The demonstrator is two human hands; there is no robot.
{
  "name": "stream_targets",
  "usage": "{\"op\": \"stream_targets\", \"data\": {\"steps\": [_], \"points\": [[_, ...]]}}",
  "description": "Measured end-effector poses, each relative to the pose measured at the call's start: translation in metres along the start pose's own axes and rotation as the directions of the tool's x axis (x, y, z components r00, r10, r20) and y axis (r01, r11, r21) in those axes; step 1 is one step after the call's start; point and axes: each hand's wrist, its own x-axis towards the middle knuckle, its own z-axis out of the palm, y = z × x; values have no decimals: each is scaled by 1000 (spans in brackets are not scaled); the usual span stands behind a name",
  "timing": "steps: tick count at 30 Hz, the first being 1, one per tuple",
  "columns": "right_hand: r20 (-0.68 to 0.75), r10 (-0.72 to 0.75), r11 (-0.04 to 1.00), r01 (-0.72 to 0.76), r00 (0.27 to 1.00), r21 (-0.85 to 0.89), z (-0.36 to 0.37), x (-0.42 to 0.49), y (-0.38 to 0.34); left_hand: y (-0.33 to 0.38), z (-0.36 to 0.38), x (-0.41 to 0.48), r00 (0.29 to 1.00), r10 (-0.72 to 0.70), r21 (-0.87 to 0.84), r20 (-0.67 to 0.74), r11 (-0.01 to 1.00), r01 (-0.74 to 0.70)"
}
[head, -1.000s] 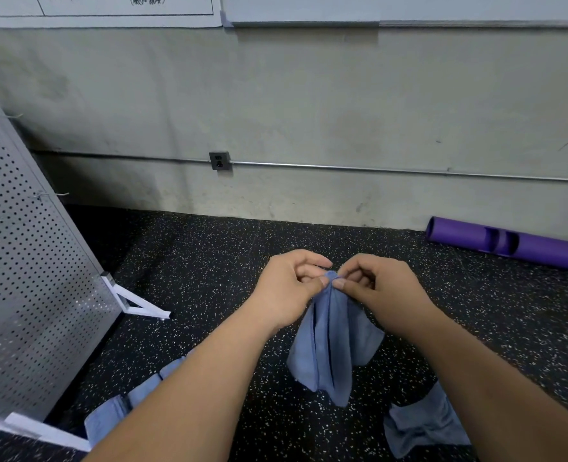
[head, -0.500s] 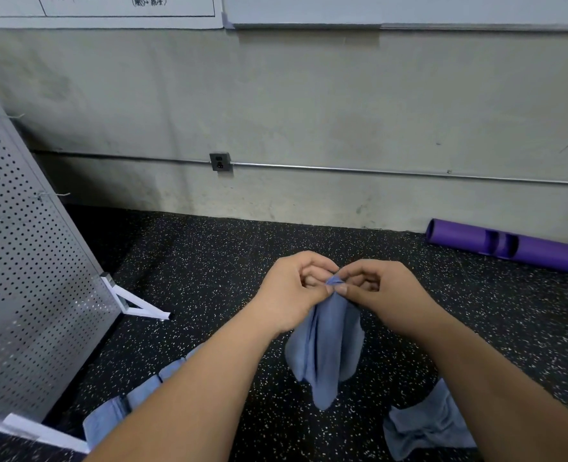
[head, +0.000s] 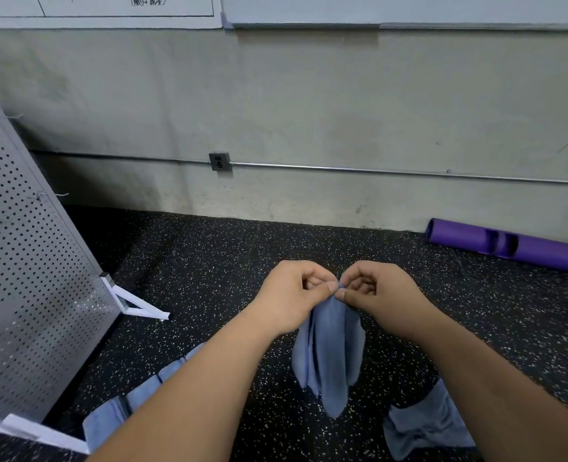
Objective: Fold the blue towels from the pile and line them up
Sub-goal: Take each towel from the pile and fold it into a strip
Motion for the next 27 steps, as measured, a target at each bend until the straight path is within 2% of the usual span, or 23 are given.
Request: {"op": "stream_targets", "data": {"steps": [5,9,17,23,27], "points": [[-8,-10,1000,10,1000,-20,1,0,-3,1,-1,-1,1000,16,87,3,996,-16],[57,18,1000,-18,998,7,1,1,2,0,-6,0,998,65,174,-19,983,-61],[146,145,939,-90,979,-332,-16,3,41,-9,-35,-1,989,68,280,-129,959,-29],[61,189,846,-131,980,-517,-38,-6,54,-23,-76,-6,949,84,326,-302,945,20],[-47,93,829,-104,995,-549,-45,-10,48,-29,-91,-15,944,86,354,-317,935,34]]}}
